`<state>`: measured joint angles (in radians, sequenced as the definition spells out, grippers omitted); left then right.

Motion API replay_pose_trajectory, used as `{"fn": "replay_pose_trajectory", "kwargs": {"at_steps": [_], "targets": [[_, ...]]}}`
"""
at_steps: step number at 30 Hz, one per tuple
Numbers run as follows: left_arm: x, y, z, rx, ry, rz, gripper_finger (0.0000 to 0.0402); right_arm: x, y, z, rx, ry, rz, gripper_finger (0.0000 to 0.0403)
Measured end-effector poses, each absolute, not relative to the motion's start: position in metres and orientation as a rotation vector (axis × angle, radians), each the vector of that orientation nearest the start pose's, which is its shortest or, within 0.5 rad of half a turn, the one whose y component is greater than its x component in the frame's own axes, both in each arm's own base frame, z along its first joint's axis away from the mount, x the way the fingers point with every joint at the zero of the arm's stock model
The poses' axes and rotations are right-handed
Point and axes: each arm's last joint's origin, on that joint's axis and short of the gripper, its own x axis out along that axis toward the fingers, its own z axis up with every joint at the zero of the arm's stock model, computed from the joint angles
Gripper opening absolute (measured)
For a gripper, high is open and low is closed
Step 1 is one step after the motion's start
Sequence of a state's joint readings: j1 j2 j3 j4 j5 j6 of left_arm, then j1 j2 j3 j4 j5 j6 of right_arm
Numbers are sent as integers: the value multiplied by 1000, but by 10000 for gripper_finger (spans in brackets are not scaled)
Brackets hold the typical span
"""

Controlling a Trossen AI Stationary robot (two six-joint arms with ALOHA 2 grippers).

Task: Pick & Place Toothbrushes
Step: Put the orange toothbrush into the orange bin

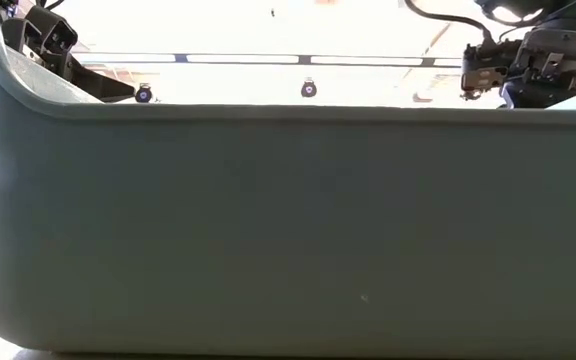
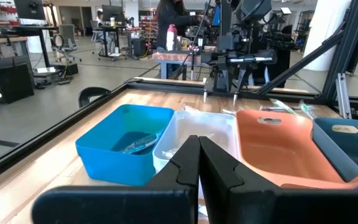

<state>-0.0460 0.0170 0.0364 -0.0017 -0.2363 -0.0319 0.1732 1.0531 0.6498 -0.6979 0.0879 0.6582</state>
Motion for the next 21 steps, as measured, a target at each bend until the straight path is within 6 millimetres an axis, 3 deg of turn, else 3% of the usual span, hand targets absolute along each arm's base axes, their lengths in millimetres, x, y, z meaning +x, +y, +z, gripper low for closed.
{"fn": "replay_pose_trajectory", "kwargs": {"at_steps": [11,21], "targets": [[96,2,174,-34,-20,190,1,168,33,175,404,1113,-274,107],[96,2,174,-34,-21,190,1,173,35,171,317,1055,-228,107]]}}
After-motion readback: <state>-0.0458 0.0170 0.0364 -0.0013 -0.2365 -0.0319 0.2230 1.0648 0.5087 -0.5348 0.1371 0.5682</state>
